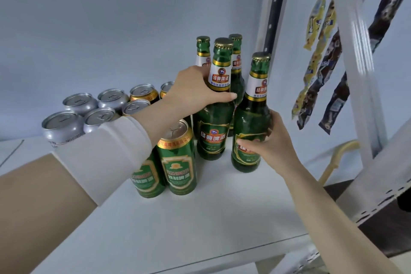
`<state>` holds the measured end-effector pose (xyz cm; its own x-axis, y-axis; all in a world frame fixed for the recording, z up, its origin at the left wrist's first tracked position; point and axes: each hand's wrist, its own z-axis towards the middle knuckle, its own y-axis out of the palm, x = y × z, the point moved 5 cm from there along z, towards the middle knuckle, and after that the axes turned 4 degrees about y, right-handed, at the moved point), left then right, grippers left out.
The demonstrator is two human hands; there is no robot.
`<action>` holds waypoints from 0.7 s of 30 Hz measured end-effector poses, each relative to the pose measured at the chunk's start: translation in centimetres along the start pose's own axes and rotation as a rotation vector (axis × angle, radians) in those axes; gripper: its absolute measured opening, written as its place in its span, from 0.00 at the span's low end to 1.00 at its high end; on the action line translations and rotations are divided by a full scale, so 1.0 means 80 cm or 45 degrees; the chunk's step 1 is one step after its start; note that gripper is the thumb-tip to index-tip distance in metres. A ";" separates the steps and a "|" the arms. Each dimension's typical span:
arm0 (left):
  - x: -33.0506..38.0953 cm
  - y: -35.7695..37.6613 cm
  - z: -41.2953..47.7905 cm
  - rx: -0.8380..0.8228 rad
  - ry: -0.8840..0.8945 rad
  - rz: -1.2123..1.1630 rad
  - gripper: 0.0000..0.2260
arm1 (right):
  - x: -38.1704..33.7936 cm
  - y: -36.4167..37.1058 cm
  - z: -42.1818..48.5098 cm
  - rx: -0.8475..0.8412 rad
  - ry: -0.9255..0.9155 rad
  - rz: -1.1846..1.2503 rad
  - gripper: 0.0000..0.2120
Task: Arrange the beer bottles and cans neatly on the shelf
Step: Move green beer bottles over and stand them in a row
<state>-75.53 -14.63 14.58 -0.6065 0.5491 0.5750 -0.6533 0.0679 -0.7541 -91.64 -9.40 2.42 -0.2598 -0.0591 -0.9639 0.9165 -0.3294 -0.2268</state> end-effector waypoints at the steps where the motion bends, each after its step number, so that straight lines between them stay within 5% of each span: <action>1: -0.002 0.000 0.002 -0.012 -0.016 0.026 0.23 | 0.000 0.001 0.003 -0.001 -0.009 -0.008 0.40; 14: -0.026 0.008 0.022 -0.071 -0.155 0.195 0.24 | 0.020 0.010 0.018 0.011 -0.058 0.015 0.47; 21: -0.019 0.011 0.025 -0.102 -0.090 0.174 0.24 | 0.045 0.011 0.004 0.102 -0.021 0.095 0.31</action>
<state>-76.08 -17.10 13.66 -0.7196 0.4977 0.4842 -0.5260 0.0644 -0.8480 -91.87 -10.21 -1.21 -0.1972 -0.1015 -0.9751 0.9065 -0.3976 -0.1420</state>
